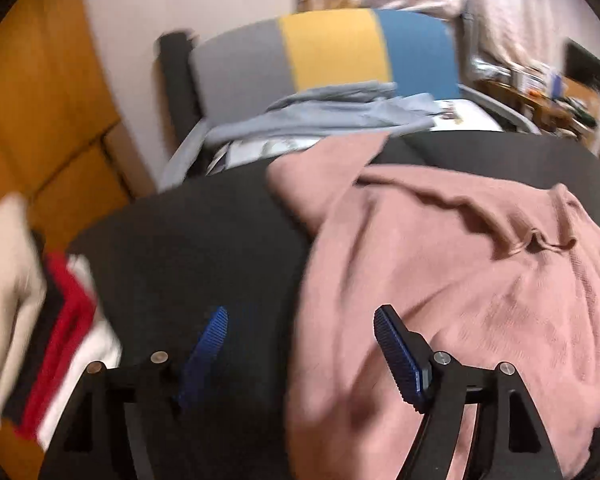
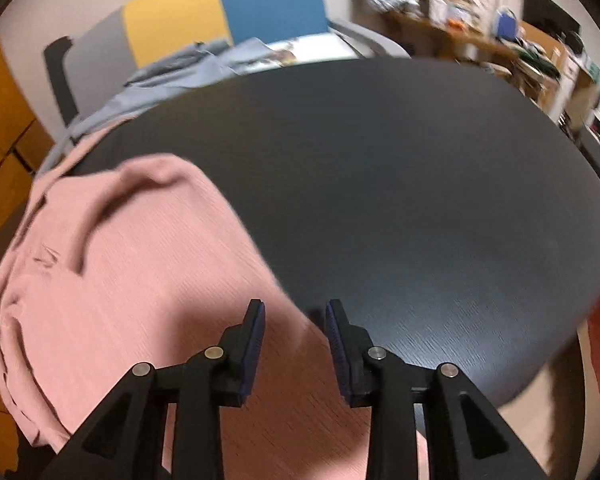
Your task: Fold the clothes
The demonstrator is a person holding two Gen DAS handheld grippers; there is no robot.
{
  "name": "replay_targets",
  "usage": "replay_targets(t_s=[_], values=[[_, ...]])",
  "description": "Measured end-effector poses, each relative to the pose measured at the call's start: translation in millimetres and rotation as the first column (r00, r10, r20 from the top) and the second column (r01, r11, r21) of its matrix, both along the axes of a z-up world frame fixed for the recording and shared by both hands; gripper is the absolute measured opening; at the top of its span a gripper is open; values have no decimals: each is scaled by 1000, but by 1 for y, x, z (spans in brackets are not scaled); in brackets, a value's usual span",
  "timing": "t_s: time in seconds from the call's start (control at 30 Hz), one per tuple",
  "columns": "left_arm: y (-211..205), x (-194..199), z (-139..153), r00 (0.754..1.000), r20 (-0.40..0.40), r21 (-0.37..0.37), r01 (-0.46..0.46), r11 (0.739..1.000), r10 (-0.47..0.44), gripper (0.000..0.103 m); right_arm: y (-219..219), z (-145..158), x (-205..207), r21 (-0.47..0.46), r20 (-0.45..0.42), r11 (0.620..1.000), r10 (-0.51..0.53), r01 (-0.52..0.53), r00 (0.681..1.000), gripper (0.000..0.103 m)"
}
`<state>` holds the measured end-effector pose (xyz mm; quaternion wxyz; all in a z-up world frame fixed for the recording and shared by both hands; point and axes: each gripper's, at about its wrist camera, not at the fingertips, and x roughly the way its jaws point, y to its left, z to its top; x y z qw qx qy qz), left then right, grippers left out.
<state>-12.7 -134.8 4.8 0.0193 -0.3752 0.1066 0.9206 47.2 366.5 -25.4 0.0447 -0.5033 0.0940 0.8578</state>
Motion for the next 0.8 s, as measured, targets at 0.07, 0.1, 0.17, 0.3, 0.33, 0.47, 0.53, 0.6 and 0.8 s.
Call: replay_targets(t_s=[0.07,0.1,0.17,0.3,0.33,0.47,0.53,0.6,0.8], values=[[16,-19,-8,999,22,-24,42,999,-41,82,3,-11,9,25,72,1000,8,-10,997,34],[23,-28,-13,998,35,-39,60,997,-59,82,2,-12,11,29,61,999,16,-18,998,35],[36,-42,-32,994,85,-102,76,992,-67,82,0,-13,16,38,38,999,32,-33,999,36],[47,-59,-65,984,170,-159,78,984,-51,64,-3,-14,19,44,19,997,56,-57,998,24],[45,-60,-65,984,176,-117,61,991,-40,55,-4,-14,14,60,15,996,66,-67,998,18],[36,-61,-65,983,181,-16,5,1000,-2,52,-10,-16,-4,122,0,987,107,-107,994,9],[34,-59,-66,985,171,5,-26,1000,25,52,-13,-17,-13,154,-6,980,128,-126,992,9],[34,-57,-67,985,163,17,-64,998,60,52,-16,-17,-22,185,-12,972,149,-144,989,9],[46,-41,-70,974,154,30,-174,984,167,52,-11,-22,-94,264,-11,952,166,-157,986,9]])
